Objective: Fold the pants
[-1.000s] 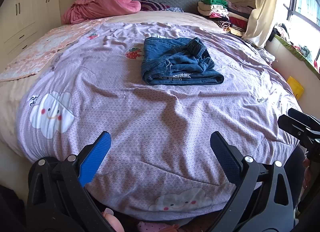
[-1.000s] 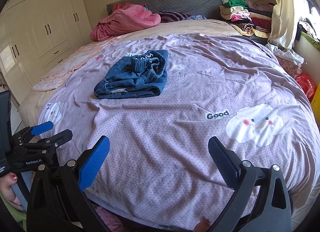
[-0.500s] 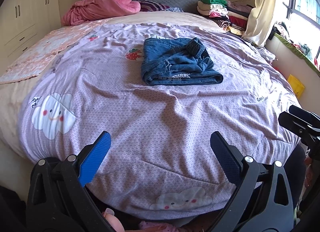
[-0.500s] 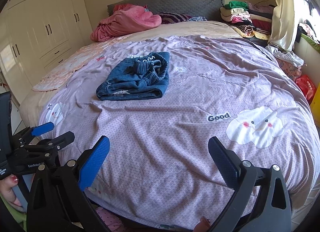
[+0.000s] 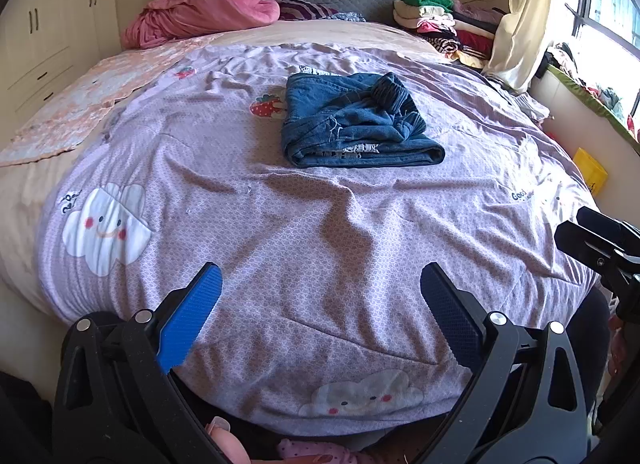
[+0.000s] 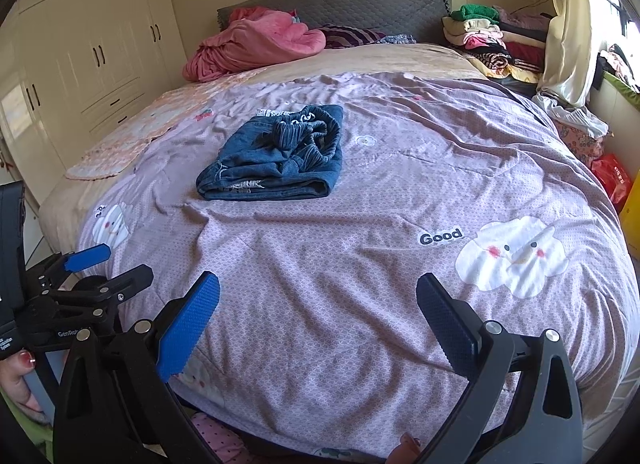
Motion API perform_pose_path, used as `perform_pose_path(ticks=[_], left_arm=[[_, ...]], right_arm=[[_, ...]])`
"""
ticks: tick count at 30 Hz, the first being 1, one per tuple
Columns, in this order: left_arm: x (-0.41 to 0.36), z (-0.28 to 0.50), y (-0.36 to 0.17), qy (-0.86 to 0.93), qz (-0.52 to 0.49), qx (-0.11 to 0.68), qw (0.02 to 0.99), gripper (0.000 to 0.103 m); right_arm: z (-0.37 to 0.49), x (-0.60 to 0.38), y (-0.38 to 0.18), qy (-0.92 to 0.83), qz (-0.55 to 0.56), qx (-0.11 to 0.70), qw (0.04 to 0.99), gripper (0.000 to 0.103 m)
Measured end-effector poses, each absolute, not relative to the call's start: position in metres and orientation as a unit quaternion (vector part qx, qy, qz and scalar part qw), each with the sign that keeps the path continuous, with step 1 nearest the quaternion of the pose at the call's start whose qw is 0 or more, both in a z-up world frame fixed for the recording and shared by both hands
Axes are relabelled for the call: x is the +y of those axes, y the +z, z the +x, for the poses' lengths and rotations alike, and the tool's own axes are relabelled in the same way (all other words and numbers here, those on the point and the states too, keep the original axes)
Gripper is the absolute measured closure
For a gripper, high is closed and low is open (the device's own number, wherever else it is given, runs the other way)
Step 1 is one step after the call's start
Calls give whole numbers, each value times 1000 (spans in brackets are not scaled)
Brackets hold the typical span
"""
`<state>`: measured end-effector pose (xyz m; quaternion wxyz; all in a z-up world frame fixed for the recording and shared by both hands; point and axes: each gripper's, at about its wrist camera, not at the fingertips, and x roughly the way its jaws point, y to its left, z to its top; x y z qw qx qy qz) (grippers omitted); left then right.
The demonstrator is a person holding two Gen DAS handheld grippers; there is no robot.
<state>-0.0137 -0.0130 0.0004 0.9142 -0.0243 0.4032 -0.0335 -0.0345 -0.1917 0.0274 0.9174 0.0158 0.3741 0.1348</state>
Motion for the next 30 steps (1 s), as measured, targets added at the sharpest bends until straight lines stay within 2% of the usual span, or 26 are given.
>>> perform_pose_path(ticks=[30], left_arm=[[-11,-11,-4,-26,-24,417,908,10]], right_arm=[[-33,-191,24,133,13,378,916,5]])
